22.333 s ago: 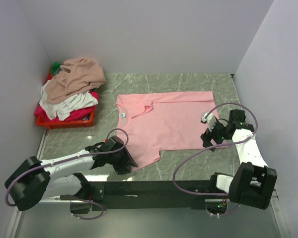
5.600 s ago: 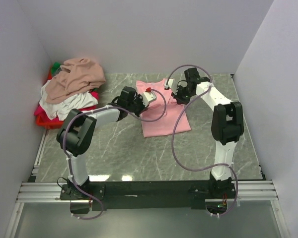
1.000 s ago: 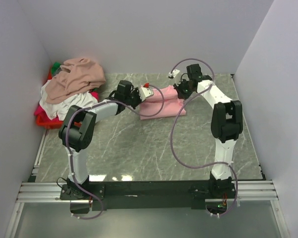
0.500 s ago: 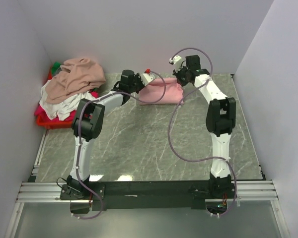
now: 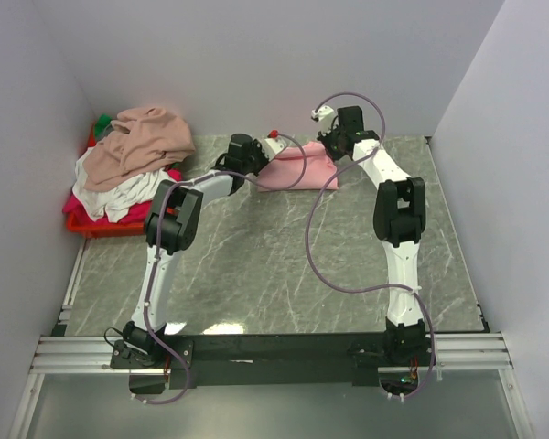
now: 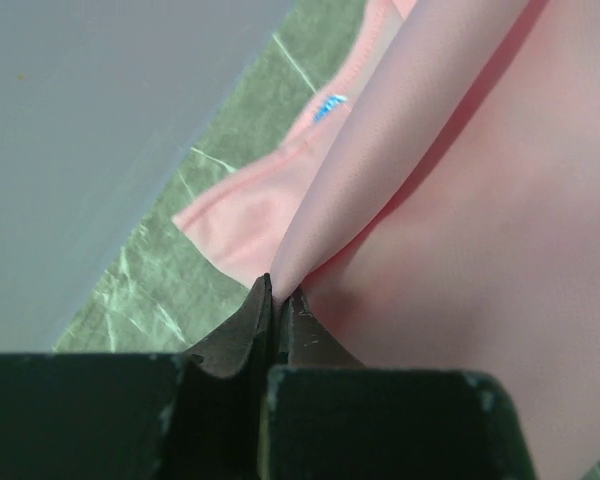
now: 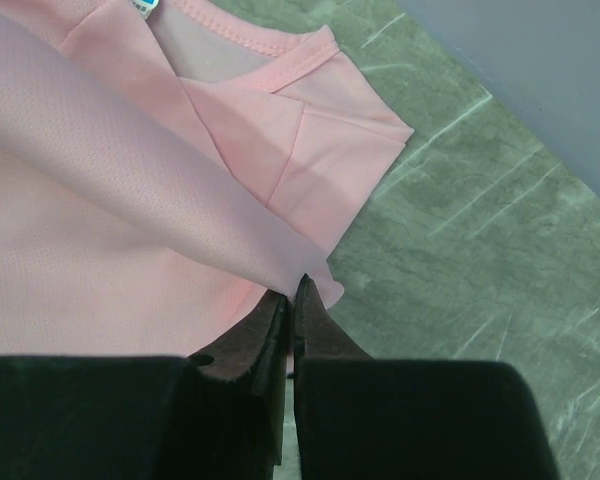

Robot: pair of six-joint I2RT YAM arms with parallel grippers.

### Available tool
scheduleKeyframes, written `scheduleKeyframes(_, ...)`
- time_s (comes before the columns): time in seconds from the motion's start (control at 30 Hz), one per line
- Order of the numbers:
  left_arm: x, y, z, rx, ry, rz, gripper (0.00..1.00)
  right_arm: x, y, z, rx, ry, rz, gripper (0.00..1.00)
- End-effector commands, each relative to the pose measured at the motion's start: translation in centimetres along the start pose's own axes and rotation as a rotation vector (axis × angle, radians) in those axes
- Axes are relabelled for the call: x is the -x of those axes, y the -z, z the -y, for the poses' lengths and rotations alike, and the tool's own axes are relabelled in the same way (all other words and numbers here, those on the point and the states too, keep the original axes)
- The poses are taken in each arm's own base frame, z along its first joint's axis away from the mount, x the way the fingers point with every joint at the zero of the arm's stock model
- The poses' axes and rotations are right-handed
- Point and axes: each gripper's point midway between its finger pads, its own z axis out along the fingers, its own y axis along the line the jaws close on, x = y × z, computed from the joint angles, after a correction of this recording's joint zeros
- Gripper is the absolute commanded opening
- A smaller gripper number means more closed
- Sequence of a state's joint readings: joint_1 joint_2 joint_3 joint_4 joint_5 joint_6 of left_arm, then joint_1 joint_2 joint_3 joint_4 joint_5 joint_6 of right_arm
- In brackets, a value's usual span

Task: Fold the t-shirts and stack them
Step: Fold the tshirt

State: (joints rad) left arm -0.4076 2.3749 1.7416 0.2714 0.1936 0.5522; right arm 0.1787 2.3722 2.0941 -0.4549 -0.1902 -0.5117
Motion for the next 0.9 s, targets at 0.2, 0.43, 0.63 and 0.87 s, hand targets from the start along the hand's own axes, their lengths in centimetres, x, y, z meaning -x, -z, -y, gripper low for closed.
scheduleKeyframes(0.2,3.2,-0.3,-5.5,0.206,0.029,0.073,0.00,2.9,0.5,4.3,-0.203,-0.034,0.071,0.00)
scheduleKeyframes(0.43,2.3,-0.6,-7.0,0.310,0.057,0.063,0.00,2.9,-0.7,4.6,-0.277,-0.010,0.066,0.00)
scheduleKeyframes(0.63,0.9,-0.8,-7.1,0.341,0.051,0.032,0.00,3.3,-1.6,4.4,-0.324,0.018,0.066,0.00)
scheduleKeyframes(0.87,2.1,-1.0,-8.2,0.381,0.092,0.065,0.00,3.5,-1.7,6.2,-0.456,-0.013,0.070,0.00)
